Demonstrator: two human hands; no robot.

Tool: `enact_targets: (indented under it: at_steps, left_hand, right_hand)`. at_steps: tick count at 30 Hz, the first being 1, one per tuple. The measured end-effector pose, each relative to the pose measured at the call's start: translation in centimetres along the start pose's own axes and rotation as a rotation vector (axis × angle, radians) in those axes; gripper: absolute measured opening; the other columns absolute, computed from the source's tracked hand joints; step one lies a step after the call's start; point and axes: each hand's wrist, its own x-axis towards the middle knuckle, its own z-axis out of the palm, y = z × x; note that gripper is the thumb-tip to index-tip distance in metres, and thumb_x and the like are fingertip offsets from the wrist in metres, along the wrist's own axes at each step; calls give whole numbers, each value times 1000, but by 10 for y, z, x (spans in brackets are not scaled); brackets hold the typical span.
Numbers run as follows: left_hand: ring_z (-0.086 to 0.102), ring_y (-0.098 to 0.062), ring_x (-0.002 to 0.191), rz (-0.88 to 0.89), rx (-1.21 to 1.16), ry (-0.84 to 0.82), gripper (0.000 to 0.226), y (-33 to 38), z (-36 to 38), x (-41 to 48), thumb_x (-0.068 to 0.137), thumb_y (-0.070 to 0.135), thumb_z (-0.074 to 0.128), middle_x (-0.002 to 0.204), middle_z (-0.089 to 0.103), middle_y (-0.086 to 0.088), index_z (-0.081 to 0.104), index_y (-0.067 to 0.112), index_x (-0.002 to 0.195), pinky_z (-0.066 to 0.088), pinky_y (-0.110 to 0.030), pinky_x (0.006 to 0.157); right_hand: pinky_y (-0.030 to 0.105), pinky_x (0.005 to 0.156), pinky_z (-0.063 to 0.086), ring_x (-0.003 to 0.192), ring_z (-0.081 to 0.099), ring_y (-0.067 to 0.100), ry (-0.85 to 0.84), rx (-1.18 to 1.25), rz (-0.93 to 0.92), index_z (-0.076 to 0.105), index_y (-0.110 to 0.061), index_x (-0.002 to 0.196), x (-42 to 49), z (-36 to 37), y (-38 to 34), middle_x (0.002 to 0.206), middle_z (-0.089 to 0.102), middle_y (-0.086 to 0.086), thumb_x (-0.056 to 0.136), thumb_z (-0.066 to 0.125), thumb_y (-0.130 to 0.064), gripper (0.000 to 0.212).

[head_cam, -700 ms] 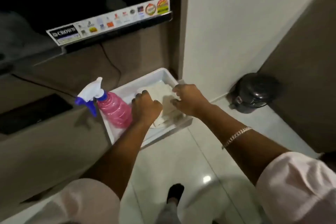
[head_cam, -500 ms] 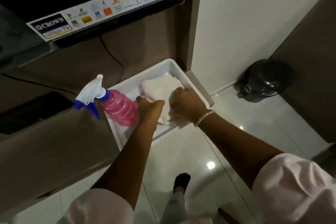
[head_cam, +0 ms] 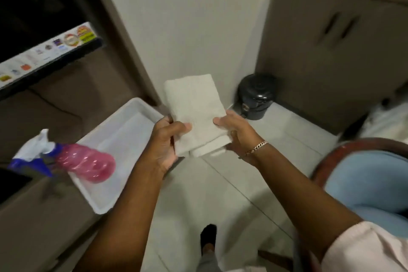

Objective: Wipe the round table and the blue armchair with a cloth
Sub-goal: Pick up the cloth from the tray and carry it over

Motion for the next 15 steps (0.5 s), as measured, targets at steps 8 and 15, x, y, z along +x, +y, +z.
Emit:
enact_targets:
  at_steps: [8, 15]
  left_hand:
    - [65, -39, 117, -231, 247, -191, 54, -166, 182, -47, 69, -2, 61, 119, 75, -17, 64, 1, 124, 62, -46, 90]
    - [68, -44, 115, -412, 405, -405, 48, -319, 325, -92, 82, 9, 76, 125, 72, -24, 64, -3, 127, 61, -51, 92]
  right_hand:
    - [45, 87, 59, 88, 69, 24, 531, 96, -211, 67, -4, 114, -193, -199, 42, 101, 74, 12, 73, 78, 6, 44]
    - [32, 83, 60, 93, 69, 17, 961, 101, -236, 66, -8, 115, -332, -324, 109, 109, 73, 7, 76, 80, 1, 42]
